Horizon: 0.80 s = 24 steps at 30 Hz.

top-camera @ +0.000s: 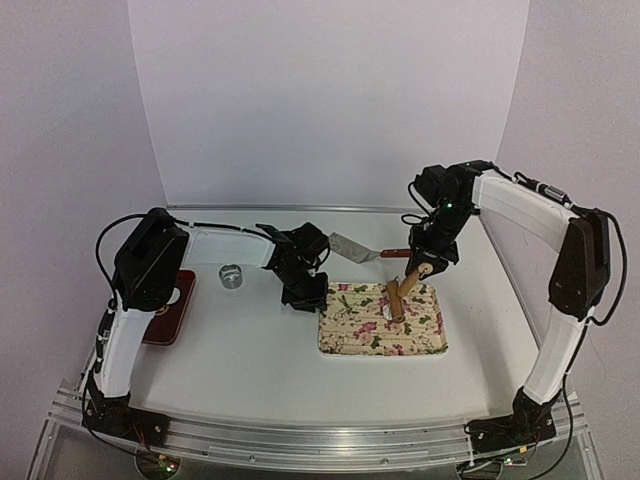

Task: Roll out the dumpling wrappers from the dough

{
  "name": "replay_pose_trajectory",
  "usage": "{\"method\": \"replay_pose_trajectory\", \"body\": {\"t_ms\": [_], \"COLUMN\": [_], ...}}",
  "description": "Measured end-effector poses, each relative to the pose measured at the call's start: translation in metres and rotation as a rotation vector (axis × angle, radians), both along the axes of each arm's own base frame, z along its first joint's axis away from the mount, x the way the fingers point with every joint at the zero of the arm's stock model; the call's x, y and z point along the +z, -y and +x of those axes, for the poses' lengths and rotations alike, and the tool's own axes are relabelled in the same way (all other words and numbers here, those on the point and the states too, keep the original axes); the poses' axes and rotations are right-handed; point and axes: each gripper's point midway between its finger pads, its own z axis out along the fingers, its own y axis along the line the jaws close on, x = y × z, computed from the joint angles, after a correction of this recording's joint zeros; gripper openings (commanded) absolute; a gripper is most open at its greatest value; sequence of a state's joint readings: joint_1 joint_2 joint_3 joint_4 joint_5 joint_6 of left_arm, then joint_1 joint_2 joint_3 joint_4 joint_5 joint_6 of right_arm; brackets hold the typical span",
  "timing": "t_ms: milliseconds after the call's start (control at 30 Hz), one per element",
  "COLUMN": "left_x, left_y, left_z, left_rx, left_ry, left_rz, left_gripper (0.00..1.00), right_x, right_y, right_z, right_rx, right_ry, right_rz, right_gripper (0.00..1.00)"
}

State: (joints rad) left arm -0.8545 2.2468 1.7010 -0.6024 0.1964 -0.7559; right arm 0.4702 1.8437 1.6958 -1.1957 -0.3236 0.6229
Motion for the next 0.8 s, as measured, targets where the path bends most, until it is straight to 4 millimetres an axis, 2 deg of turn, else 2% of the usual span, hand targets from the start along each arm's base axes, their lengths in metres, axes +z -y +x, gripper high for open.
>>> {"method": "replay_pose_trajectory", "body": {"t_ms": [500, 800], "left_x": [-0.002, -0.004], "left_y": [0.003, 0.005], "left_z": [0.005, 0.007], "left_rx": [-0.018, -0.02], "left_ry": [0.018, 0.017], "left_rz": [0.006, 0.008], "left_gripper": [0.15, 0.01], "right_x": [-0.01, -0.012], "right_y": [0.0, -0.002], "right_z": [0.001, 0.005], "right_rx": [0.02, 0.034], "right_ry": [-0.016, -0.015], "right_rz": [-0.017, -0.016], "right_gripper": [0.0, 0.0]}}
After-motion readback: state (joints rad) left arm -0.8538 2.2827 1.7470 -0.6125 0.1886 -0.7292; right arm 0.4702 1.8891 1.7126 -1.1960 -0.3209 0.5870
